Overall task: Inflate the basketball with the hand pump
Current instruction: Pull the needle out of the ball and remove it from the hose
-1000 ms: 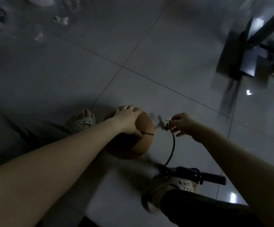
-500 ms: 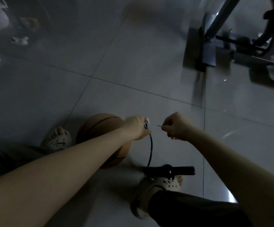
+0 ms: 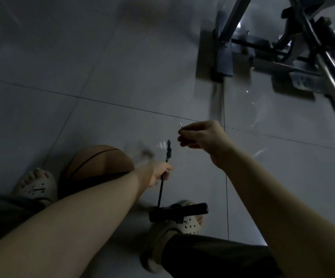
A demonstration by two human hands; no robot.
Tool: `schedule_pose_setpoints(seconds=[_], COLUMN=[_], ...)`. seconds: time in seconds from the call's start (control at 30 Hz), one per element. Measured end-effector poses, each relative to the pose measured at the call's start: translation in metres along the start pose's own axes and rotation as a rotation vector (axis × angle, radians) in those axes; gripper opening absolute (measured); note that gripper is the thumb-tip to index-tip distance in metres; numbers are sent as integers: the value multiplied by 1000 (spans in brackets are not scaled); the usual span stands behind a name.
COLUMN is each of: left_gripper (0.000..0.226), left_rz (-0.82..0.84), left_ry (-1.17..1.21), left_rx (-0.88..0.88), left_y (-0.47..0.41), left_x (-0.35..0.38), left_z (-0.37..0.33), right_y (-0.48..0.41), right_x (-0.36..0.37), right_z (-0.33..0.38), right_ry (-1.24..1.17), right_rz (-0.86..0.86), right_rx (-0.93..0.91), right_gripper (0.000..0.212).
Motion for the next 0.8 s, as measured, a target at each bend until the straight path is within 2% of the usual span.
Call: schedule_pose_setpoints(seconds=[0.1,0.2,0.33,0.43,0.6,0.7,0.8], left_gripper=[8,20,20,30,40,40,36], left_rz=[-58,-74,-35,71,54,72,145], left_ry=[15,52,-179,-253,-300,-219,-86], left_rx=[160,289,321,400,443,408,387], left_y=[13,31,60,86,113,115,121], left_x=[-22,-46,-64,-64,-72,-78,-79], left_z=[-22,-45,-45,-34,-17,-3,0], right_y=[4,13,38,57,73,74,71], right_x=[-3,-6,-5,-8,-10,3,19], right_z=[-1,6,17,14,-10,-17,-14], right_ry=[-15,-61,-281,-385,-192,-100,-117], right_rz=[23,58,122,137,92,83,150], right_rx=[45,100,232,269,208,181,160], right_gripper=[17,17,17,14,16,12,13])
Point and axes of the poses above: each hand's wrist, its own y-axis away from the middle knuckle, its own x-axis out of the palm, z = x × y, the point moved 6 cm from there along -y, towards the middle knuckle, and after that the axes turned 11 degrees about -z, right-handed, at the moved point
